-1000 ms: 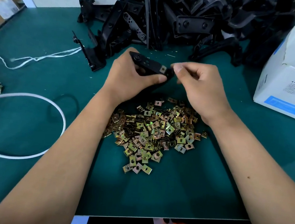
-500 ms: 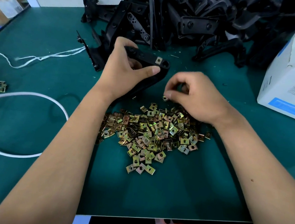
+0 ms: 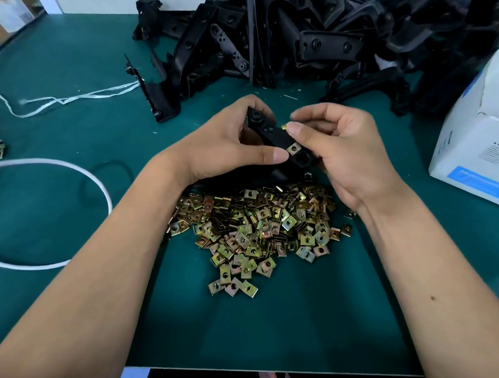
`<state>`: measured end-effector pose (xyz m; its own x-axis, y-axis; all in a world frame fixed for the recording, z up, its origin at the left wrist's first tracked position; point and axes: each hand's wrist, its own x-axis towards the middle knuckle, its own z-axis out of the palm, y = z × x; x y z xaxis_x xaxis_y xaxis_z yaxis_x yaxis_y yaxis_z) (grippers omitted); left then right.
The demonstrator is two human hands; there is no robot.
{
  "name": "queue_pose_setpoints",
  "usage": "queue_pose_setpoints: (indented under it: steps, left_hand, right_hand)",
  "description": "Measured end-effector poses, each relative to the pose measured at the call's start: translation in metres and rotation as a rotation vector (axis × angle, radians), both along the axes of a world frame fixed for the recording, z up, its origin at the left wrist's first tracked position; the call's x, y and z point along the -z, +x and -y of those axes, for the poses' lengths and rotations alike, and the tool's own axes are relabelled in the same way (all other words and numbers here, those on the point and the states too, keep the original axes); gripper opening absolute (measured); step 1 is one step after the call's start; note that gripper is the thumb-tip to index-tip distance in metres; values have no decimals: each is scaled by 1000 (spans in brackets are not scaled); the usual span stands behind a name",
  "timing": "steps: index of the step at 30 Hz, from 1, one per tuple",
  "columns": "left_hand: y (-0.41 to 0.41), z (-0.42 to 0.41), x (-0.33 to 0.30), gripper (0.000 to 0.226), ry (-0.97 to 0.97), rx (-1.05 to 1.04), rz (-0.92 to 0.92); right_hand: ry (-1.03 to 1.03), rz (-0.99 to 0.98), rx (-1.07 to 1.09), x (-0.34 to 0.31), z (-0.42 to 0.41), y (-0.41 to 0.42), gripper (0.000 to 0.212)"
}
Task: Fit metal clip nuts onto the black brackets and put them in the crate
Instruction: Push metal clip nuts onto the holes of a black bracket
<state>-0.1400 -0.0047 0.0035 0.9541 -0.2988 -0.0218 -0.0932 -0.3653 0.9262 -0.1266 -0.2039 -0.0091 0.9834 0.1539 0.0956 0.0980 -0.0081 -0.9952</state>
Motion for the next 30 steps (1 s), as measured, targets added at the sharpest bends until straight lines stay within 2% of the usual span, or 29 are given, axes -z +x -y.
queue_pose_setpoints:
  steps: [5,23,27,30]
  left_hand:
    - [-2,3,-2,65,0,11,-15]
    - [-2,9,0,64,79,-32,74]
    - [-2,12,-1,75,118,-30,106]
    - [-2,12,-2,73,135,-26,115]
  right_hand:
    - [79,-1,1,-1,-4,-1,10]
    - [9,-135,-26,-13,-3,0,11]
    - [67,-178,30,-13,-6,0,12]
    - [90,-153,69,-12,-8,0,11]
